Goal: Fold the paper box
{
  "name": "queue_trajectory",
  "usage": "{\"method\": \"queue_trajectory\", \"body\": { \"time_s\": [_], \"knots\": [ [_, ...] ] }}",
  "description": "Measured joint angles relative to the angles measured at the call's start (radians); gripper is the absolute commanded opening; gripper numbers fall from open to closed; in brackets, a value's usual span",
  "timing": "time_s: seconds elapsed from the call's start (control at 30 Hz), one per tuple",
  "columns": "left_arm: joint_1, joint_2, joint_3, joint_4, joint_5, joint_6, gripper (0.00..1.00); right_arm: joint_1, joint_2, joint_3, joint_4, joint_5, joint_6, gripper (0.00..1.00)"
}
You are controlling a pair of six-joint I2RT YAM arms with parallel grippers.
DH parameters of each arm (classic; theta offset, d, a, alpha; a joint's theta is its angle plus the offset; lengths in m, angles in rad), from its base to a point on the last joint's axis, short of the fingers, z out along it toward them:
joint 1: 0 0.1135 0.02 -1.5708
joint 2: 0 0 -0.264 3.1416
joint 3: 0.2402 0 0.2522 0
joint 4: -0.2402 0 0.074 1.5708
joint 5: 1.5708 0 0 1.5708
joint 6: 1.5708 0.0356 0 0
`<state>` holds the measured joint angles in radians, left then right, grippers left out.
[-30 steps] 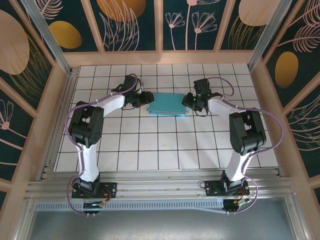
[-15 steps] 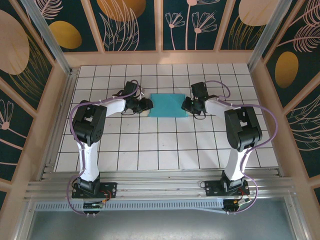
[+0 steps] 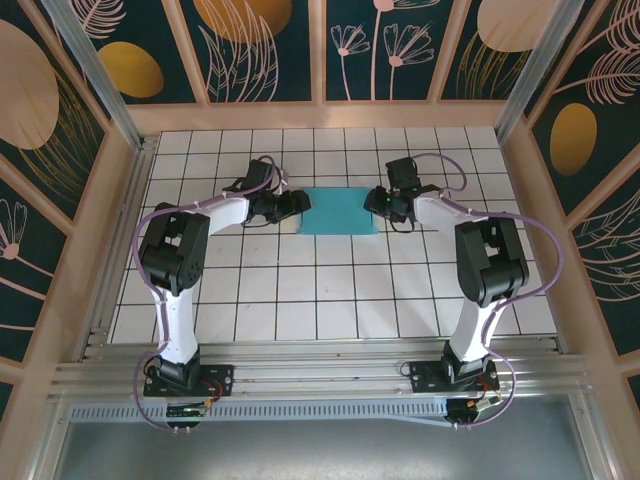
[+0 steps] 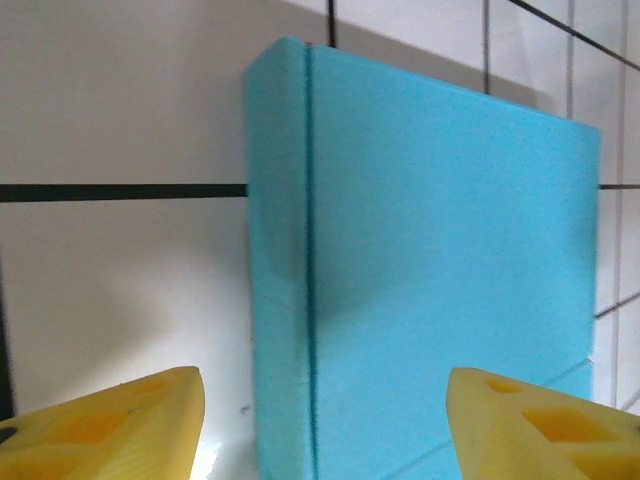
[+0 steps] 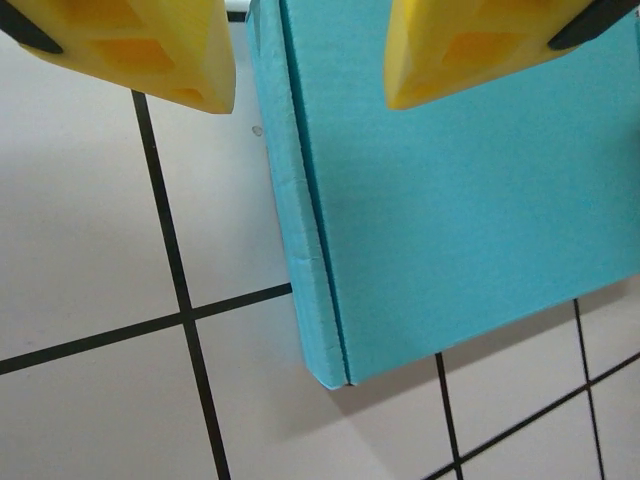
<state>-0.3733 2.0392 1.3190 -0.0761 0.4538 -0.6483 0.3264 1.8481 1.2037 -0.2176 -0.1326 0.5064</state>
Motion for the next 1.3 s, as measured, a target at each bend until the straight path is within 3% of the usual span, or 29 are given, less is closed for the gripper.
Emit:
{"method": "queue_trajectory", "body": {
  "time_s": [0.27, 0.43, 0.63, 0.83, 1.1, 1.3],
  "knots": [
    [-0.003, 0.011, -0.027, 0.064, 0.044, -0.026, 0.72, -0.008, 0.09, 0.0, 0.076, -0.114, 0.025, 0.27],
    [-0.002, -0.001, -0.047, 0.073, 0.012, -0.026, 0.77, -0.053, 0.092, -0.068, 0.195, -0.236, 0.057, 0.22],
    [0.03, -0.077, -0.113, 0.116, -0.004, -0.047, 0.83, -0.131, 0.092, -0.169, 0.363, -0.402, 0.061, 0.19],
    [0.054, -0.08, -0.146, 0.258, 0.13, -0.113, 0.93, -0.188, 0.095, -0.225, 0.452, -0.509, 0.08, 0.19],
    [0.048, -0.003, -0.156, 0.404, 0.246, -0.206, 0.92, -0.214, 0.117, -0.238, 0.505, -0.579, 0.096, 0.19],
    [0.047, 0.044, -0.14, 0.412, 0.237, -0.217, 0.89, -0.224, 0.125, -0.238, 0.512, -0.602, 0.103, 0.18]
  ]
}}
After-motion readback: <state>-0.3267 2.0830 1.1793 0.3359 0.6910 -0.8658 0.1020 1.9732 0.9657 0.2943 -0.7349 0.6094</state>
